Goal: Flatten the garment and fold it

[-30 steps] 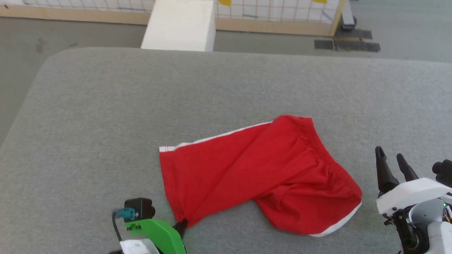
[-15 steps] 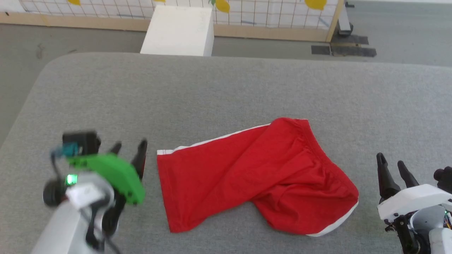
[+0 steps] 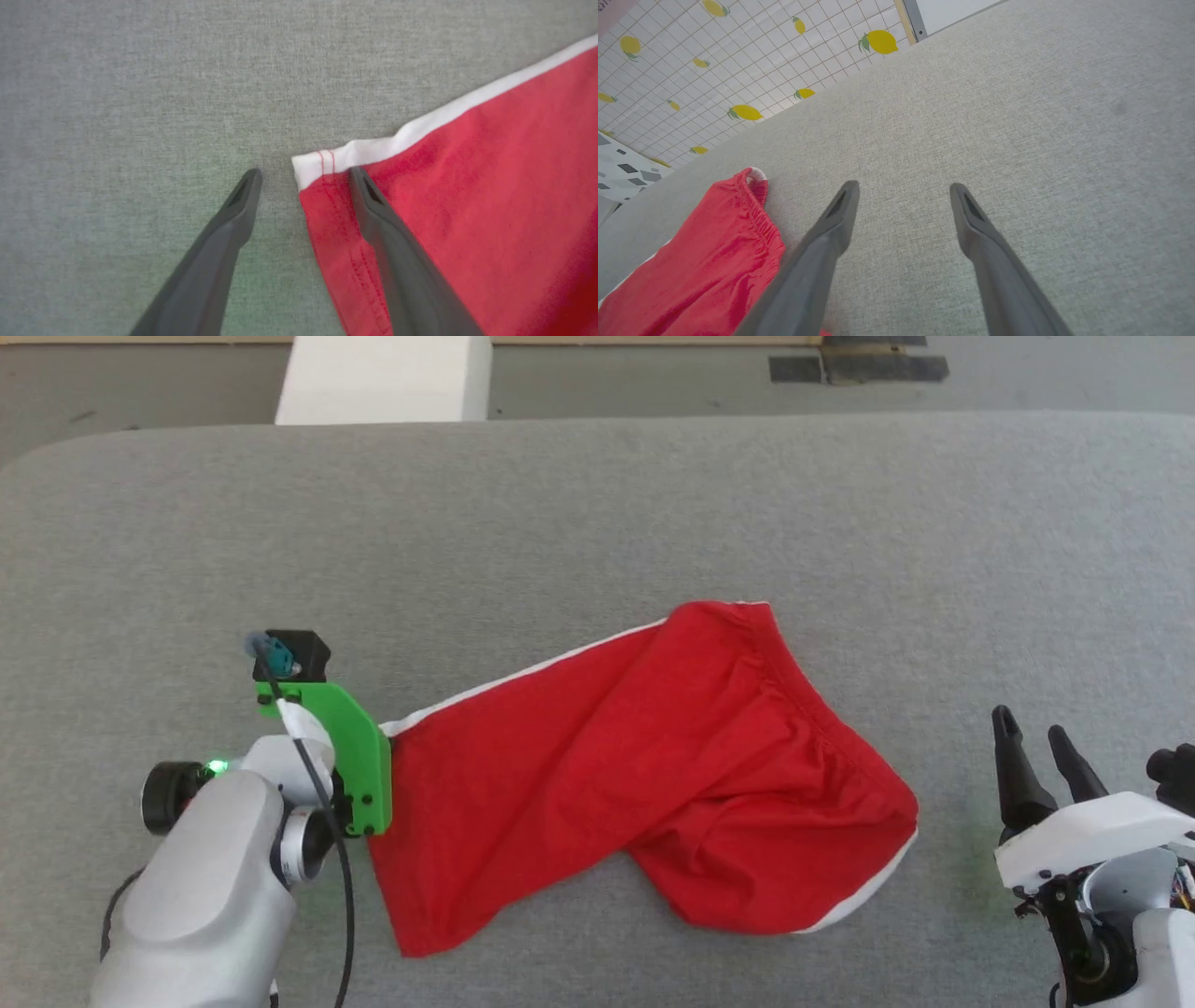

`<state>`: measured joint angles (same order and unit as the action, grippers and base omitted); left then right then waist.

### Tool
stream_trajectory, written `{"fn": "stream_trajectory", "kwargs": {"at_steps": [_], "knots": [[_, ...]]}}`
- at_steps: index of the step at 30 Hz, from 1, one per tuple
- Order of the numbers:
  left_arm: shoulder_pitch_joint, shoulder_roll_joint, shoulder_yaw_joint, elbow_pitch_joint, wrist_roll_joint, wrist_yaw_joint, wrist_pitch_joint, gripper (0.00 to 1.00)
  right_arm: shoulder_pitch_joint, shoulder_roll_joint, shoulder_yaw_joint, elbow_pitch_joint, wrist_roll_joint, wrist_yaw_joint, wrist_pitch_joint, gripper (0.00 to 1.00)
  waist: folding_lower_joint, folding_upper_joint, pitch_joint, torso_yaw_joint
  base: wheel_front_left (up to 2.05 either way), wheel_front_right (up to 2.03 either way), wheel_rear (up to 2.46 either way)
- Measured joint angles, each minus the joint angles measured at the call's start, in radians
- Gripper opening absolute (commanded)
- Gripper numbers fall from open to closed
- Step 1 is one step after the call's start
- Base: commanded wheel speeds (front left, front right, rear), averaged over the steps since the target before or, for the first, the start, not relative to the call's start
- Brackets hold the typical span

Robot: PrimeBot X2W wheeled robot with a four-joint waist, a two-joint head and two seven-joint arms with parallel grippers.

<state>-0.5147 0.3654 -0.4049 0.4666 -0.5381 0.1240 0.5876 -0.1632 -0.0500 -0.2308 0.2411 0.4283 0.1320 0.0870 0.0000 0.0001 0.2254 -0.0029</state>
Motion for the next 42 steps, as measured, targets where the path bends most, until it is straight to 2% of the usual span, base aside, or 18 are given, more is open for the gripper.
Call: {"fn": "stream_trajectory", "kwargs": {"at_steps": [2, 3, 4, 5, 9, 14, 17, 21, 24, 28, 34, 40, 42], "knots": [[-0.006, -0.004, -0.001, 0.027, -0.008, -0.001, 0.027, 1.00, 0.000, -0.001, -0.004, 0.000, -0.002, 0.000, -0.003, 1.00, 0.0000, 0.0000, 0.009, -0.008, 0.00, 0.00, 0.00], [-0.016, -0.004, -0.002, 0.035, -0.013, -0.007, 0.051, 0.45, 0.000, 0.000, -0.005, 0.000, -0.002, 0.000, -0.004, 1.00, 0.0000, 0.0000, 0.012, -0.012, 0.00, 0.00, 0.00], [-0.022, -0.007, 0.002, 0.038, -0.029, -0.013, 0.065, 0.04, 0.000, 0.000, -0.006, 0.000, -0.002, 0.000, -0.005, 1.00, 0.0000, 0.0000, 0.015, -0.014, 0.00, 0.00, 0.00], [-0.022, -0.009, 0.010, 0.041, -0.050, -0.016, 0.067, 0.00, 0.000, 0.000, -0.010, 0.001, -0.002, 0.000, -0.005, 1.00, 0.0000, 0.0000, 0.015, -0.014, 0.00, 0.00, 0.00], [-0.015, -0.031, 0.024, 0.043, -0.079, -0.031, 0.037, 0.00, -0.001, 0.000, -0.001, 0.000, -0.005, 0.000, -0.008, 1.00, 0.0000, 0.0000, 0.009, -0.005, 0.00, 0.00, 0.00], [0.051, -0.076, 0.100, -0.002, -0.140, -0.029, -0.118, 0.00, -0.032, 0.000, 0.016, -0.046, -0.042, 0.000, 0.025, 1.00, 0.0000, 0.0000, -0.002, 0.015, 0.00, 0.00, 0.00], [0.097, -0.092, 0.140, -0.062, -0.172, -0.029, -0.204, 0.00, -0.097, -0.003, 0.065, -0.075, -0.080, 0.000, 0.122, 1.00, 0.0000, -0.0001, -0.004, 0.029, 0.00, 0.00, 0.00], [0.141, -0.118, 0.151, -0.148, -0.178, -0.029, -0.267, 0.00, -0.209, 0.000, 0.171, -0.065, -0.137, 0.000, 0.338, 1.00, 0.0000, 0.0000, 0.005, 0.047, 0.00, 0.00, 0.00], [0.159, -0.129, 0.147, -0.197, -0.178, -0.026, -0.289, 0.00, -0.304, 0.000, 0.224, -0.030, -0.206, 0.000, 0.455, 1.00, 0.0000, -0.0001, 0.020, 0.058, 0.00, 0.00, 0.00], [0.167, -0.142, 0.133, -0.242, -0.176, -0.021, -0.294, 0.00, -0.414, 0.000, 0.268, 0.060, -0.280, 0.000, 0.542, 1.00, 0.0000, -0.0001, 0.047, 0.075, 0.00, 0.00, 0.00], [0.167, -0.146, 0.123, -0.277, -0.170, -0.017, -0.295, 0.00, -0.507, 0.000, 0.282, 0.207, -0.362, 0.000, 0.584, 1.00, 0.0000, -0.0001, 0.093, 0.102, 0.00, 0.00, 0.00], [0.167, -0.146, 0.120, -0.288, -0.170, -0.017, -0.295, 0.00, -0.563, 0.000, 0.296, 0.336, -0.393, 0.000, 0.610, 1.00, 0.0000, -0.0001, 0.130, 0.135, 0.00, 0.00, 0.00], [0.168, -0.146, 0.120, -0.289, -0.171, -0.016, -0.295, 0.00, -0.580, 0.000, 0.296, 0.352, -0.392, 0.000, 0.613, 0.33, 0.0000, 0.0000, 0.131, 0.139, 0.00, 0.00, 0.00]]}}
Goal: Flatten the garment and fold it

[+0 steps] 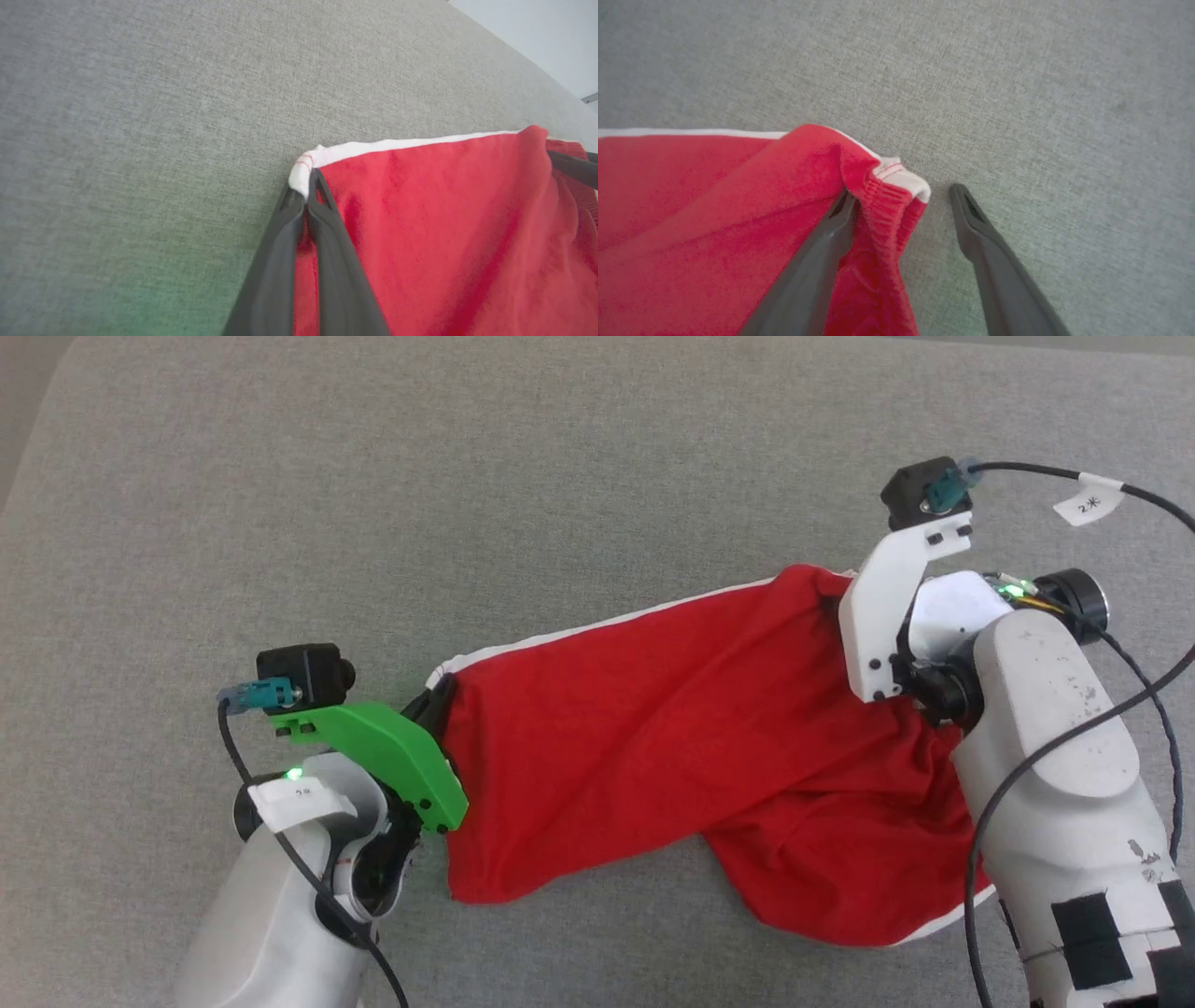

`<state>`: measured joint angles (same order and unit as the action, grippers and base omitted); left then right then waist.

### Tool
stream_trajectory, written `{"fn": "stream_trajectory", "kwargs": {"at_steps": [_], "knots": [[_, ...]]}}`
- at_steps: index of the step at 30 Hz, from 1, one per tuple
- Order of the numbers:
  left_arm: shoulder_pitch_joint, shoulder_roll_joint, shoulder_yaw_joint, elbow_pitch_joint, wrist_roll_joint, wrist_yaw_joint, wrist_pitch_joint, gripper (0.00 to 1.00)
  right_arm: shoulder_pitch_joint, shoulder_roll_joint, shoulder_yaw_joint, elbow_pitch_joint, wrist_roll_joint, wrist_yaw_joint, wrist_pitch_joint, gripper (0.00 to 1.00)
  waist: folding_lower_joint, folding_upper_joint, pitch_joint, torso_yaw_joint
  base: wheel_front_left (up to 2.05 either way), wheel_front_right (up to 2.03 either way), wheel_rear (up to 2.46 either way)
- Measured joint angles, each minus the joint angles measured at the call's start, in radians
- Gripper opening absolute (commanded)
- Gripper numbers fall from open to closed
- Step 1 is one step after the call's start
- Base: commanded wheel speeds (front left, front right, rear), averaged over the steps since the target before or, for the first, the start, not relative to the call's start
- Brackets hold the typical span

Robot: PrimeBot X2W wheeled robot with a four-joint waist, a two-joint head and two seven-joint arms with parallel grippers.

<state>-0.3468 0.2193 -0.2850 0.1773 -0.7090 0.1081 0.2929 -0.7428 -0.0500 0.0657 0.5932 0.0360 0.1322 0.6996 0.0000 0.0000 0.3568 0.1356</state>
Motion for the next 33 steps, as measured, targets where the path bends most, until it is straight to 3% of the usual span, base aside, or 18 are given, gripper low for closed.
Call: {"fn": "stream_trajectory", "kwargs": {"at_steps": [1, 5, 10, 13, 14, 19, 29, 33], "knots": [[0.000, 0.000, 0.000, 0.000, -0.002, 0.000, 0.000, 0.00, -0.004, 0.000, 0.002, 0.007, 0.000, 0.000, 0.000, 0.00, 0.0000, 0.0000, -0.001, 0.000, 0.00, 0.00, 0.00], [0.000, 0.001, 0.007, -0.003, -0.007, 0.000, -0.006, 0.00, -0.014, 0.001, 0.010, 0.022, 0.020, 0.000, -0.005, 0.00, 0.0000, 0.0000, -0.012, -0.002, 0.00, 0.00, 0.00], [-0.087, 0.012, 0.055, 0.007, -0.058, -0.021, 0.000, 0.00, -0.076, -0.002, -0.036, -0.011, 0.175, 0.000, -0.031, 0.00, 0.0000, 0.0000, -0.046, -0.013, 0.00, 0.00, 0.00], [-0.215, 0.038, 0.080, 0.047, -0.071, -0.035, 0.024, 0.00, -0.154, -0.022, -0.044, -0.050, 0.239, 0.000, -0.020, 0.00, 0.0000, 0.0000, -0.052, -0.022, 0.00, 0.00, 0.00], [-0.368, 0.071, 0.091, 0.101, -0.060, -0.041, 0.040, 0.00, -0.246, -0.031, -0.075, -0.081, 0.313, 0.000, -0.004, 0.00, 0.0000, 0.0000, -0.046, -0.032, 0.00, 0.00, 0.00], [-0.611, 0.105, 0.095, 0.181, 0.003, -0.041, 0.023, 0.00, -0.411, -0.028, -0.116, -0.094, 0.361, 0.000, -0.028, 0.00, 0.0001, 0.0000, -0.029, -0.052, 0.00, 0.00, 0.00], [-0.934, 0.128, 0.109, 0.279, 0.098, -0.037, -0.167, 0.00, -0.691, -0.001, -0.123, -0.030, 0.340, 0.000, -0.288, 0.00, 0.0001, 0.0000, 0.010, -0.097, 0.00, 0.00, 0.00], [-0.942, 0.125, 0.105, 0.316, 0.106, -0.078, -0.234, 0.00, -0.690, -0.003, -0.077, -0.001, 0.358, 0.000, -0.349, 0.00, 0.0001, 0.0000, 0.027, -0.100, 0.00, 0.00, 0.00]]}}
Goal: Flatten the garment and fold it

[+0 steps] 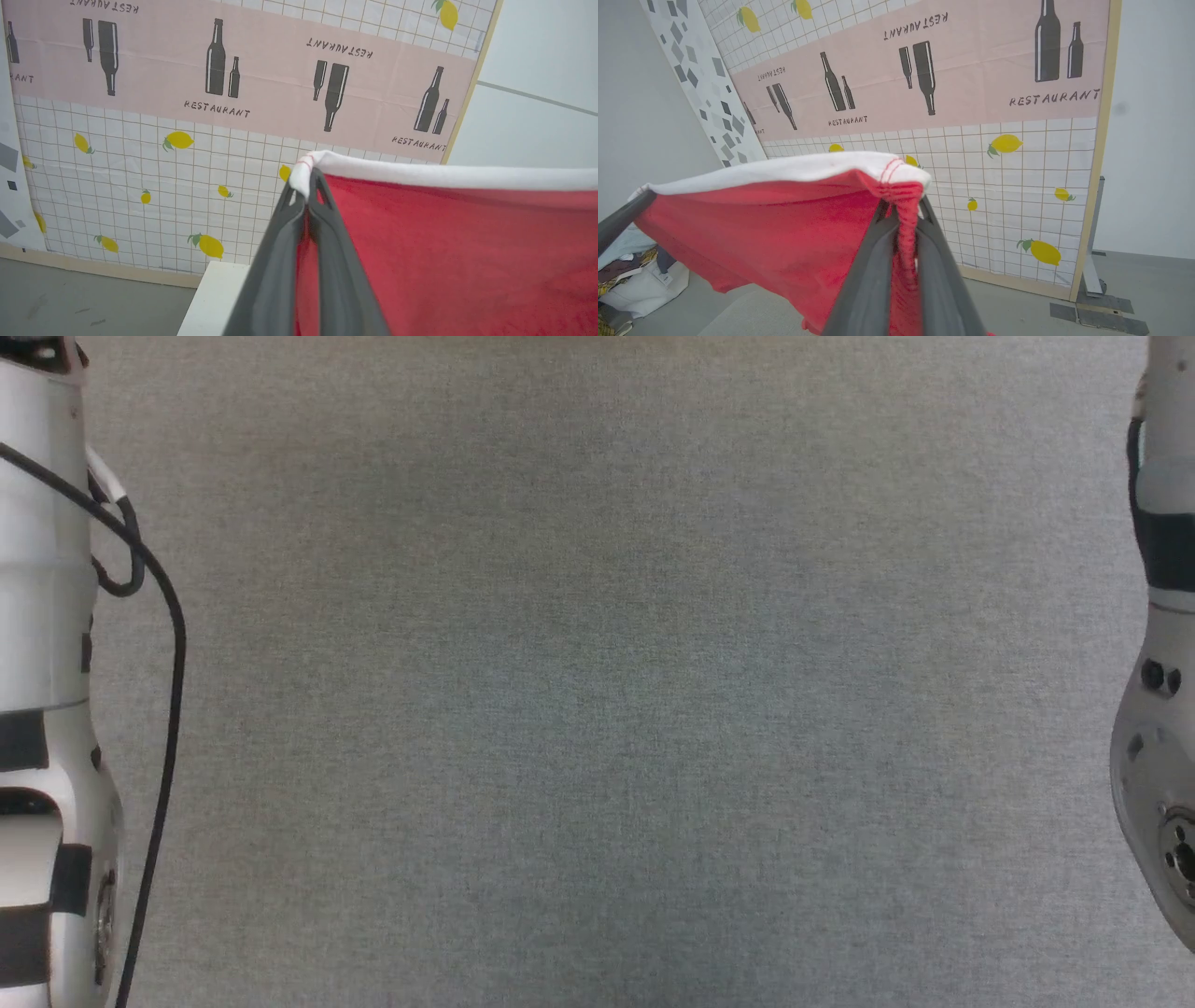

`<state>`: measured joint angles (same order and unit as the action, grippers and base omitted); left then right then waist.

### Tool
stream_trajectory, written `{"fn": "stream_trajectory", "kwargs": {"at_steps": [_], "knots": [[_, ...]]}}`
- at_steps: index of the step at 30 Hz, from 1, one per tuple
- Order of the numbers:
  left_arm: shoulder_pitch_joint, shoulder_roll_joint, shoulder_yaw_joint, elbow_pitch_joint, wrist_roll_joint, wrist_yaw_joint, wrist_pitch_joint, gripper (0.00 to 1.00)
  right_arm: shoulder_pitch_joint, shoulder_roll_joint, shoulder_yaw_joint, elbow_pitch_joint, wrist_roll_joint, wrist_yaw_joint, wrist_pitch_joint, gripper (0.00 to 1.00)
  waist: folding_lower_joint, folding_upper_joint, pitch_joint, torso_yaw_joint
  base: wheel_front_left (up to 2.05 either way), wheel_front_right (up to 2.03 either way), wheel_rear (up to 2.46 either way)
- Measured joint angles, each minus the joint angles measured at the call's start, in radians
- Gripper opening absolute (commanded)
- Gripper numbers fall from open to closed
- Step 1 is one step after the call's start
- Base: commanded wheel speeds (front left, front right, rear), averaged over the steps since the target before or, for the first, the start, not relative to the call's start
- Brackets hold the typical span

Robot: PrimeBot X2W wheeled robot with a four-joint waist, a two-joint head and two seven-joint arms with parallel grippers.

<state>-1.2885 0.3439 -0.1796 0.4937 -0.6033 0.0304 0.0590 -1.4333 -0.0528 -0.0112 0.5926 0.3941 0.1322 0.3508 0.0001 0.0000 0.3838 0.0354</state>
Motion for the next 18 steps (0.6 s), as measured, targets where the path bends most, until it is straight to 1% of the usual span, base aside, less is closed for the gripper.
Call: {"fn": "stream_trajectory", "kwargs": {"at_steps": [3, 5, 8, 12, 15, 17, 18], "knots": [[0.038, -0.006, -0.010, 0.017, -0.003, -0.039, -0.048, 0.00, 0.045, -0.016, 0.054, -0.002, 0.052, 0.000, -0.026, 0.00, 0.0000, 0.0000, 0.010, 0.001, 0.00, 0.00, 0.00], [0.107, -0.012, -0.020, 0.026, -0.007, -0.064, -0.077, 0.00, 0.119, -0.036, 0.099, -0.018, 0.100, 0.000, -0.040, 0.00, 0.0001, 0.0000, 0.008, 0.002, 0.00, 0.00, 0.00], [0.228, -0.024, -0.030, 0.032, -0.030, -0.091, -0.104, 0.00, 0.243, -0.066, 0.144, -0.063, 0.184, 0.000, -0.052, 0.00, 0.0001, 0.0000, -0.003, 0.002, 0.00, 0.00, 0.00], [0.406, -0.034, -0.017, -0.018, -0.075, -0.109, -0.151, 0.00, 0.429, -0.114, 0.169, -0.166, 0.306, 0.000, -0.066, 0.00, 0.0001, 0.0000, -0.031, 0.003, 0.00, 0.00, 0.00], [0.557, -0.035, 0.004, -0.091, -0.116, -0.107, -0.165, 0.00, 0.585, -0.141, 0.164, -0.268, 0.396, 0.000, -0.091, 0.00, 0.0000, 0.0000, -0.061, 0.004, 0.00, 0.00, 0.00], [0.666, -0.039, 0.012, -0.147, -0.141, -0.105, -0.167, 0.00, 0.698, -0.157, 0.166, -0.333, 0.429, 0.000, -0.105, 0.00, 0.0000, 0.0000, -0.083, 0.005, 0.00, 0.00, 0.00], [0.726, -0.043, 0.011, -0.175, -0.148, -0.097, -0.166, 0.00, 0.764, -0.164, 0.171, -0.367, 0.447, 0.000, -0.105, 0.00, 0.0000, 0.0000, -0.096, 0.006, 0.00, 0.00, 0.00]]}}
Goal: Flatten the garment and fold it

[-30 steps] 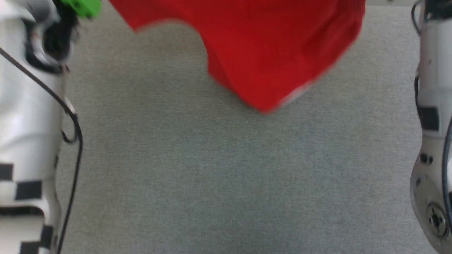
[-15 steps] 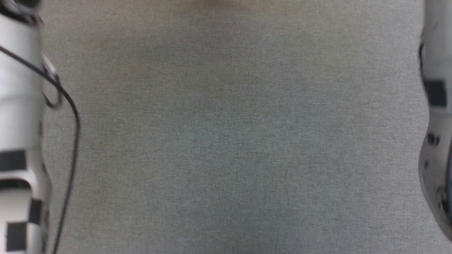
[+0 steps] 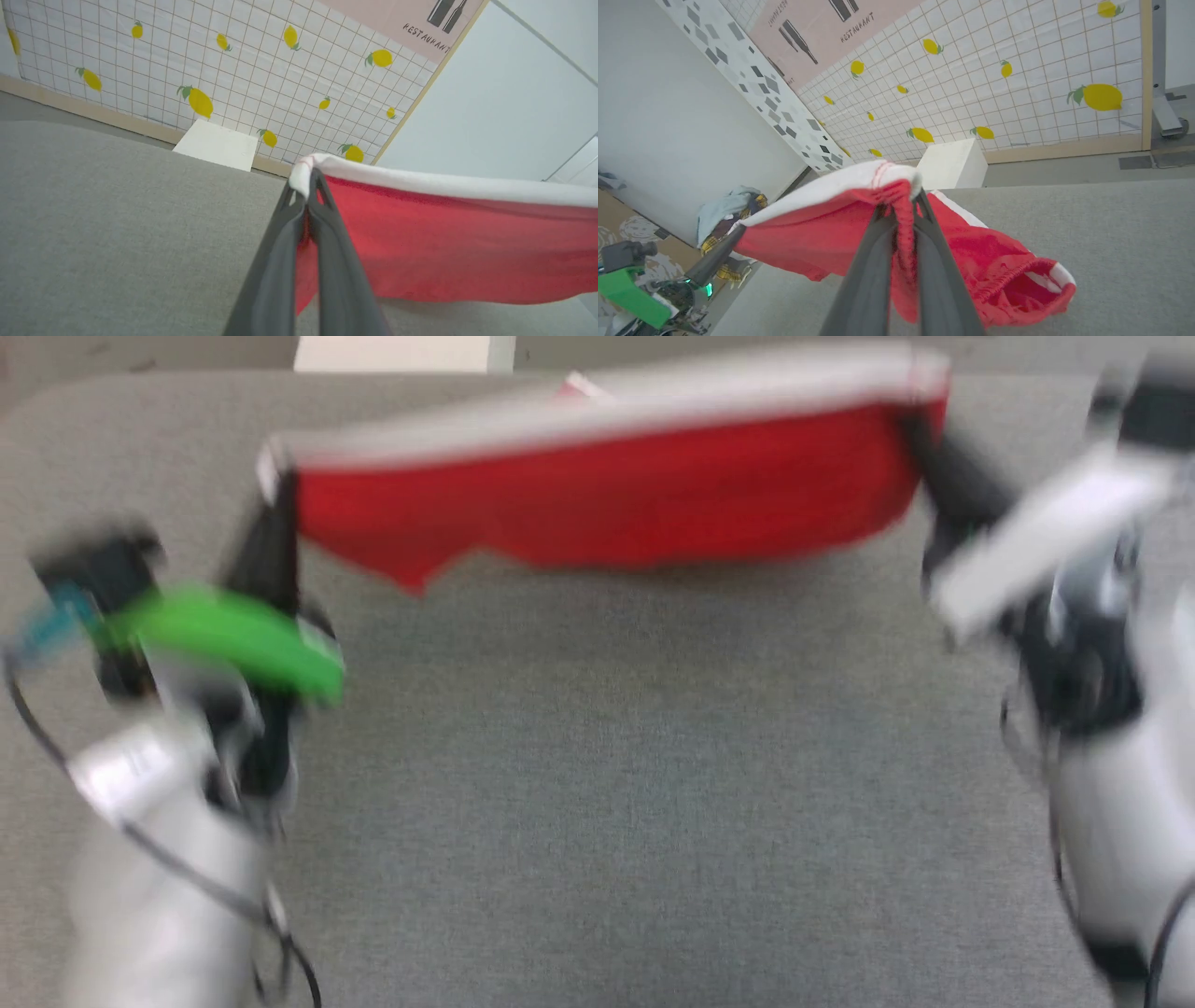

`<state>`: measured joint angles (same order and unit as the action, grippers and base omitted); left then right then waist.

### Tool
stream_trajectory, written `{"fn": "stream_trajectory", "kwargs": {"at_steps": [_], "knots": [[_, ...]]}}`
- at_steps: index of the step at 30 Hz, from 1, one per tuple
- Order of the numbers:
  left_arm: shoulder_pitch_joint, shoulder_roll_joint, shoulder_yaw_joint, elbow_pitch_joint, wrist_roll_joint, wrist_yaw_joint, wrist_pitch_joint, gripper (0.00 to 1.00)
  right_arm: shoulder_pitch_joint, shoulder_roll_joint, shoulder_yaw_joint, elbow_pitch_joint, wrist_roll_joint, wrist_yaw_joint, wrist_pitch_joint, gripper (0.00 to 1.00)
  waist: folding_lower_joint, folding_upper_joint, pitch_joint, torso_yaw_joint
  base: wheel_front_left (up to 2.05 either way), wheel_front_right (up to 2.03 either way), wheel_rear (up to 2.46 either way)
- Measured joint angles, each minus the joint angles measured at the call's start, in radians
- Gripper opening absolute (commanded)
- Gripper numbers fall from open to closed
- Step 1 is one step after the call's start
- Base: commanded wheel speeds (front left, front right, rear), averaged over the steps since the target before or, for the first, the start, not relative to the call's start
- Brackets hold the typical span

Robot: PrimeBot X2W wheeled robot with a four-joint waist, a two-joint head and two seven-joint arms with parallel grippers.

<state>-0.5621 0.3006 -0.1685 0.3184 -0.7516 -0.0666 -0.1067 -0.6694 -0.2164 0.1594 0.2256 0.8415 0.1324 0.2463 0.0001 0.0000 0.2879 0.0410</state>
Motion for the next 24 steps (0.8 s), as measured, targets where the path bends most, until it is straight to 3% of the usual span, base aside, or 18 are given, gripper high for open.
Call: {"fn": "stream_trajectory", "kwargs": {"at_steps": [5, 8, 14, 18, 24], "knots": [[0.280, -0.030, -0.006, -0.123, -0.037, 0.061, 0.026, 0.00, 0.306, -0.049, 0.045, -0.140, 0.033, 0.000, 0.031, 0.00, -0.0001, 0.0001, -0.068, 0.005, 0.00, 0.00, 0.00], [0.439, -0.033, -0.014, -0.180, -0.033, 0.120, 0.046, 0.00, 0.473, -0.067, 0.062, -0.201, 0.035, 0.000, 0.056, 0.00, -0.0001, 0.0000, -0.114, 0.008, 0.00, 0.00, 0.00], [0.639, -0.032, -0.040, -0.258, -0.019, 0.216, 0.093, 0.00, 0.727, -0.109, 0.095, -0.267, -0.015, 0.000, 0.148, 0.00, -0.0001, 0.0001, -0.188, 0.015, 0.00, 0.00, 0.00], [0.733, -0.030, -0.041, -0.301, -0.015, 0.272, 0.120, 0.00, 0.849, -0.106, 0.101, -0.293, -0.042, 0.000, 0.264, 0.00, -0.0001, 0.0000, -0.223, 0.016, 0.00, 0.00, 0.00], [0.850, -0.035, -0.005, -0.387, -0.032, 0.336, 0.124, 0.00, 0.913, -0.055, 0.049, -0.338, -0.060, 0.000, 0.412, 0.00, -0.0001, 0.0000, -0.244, -0.014, 0.00, 0.00, 0.00]]}}
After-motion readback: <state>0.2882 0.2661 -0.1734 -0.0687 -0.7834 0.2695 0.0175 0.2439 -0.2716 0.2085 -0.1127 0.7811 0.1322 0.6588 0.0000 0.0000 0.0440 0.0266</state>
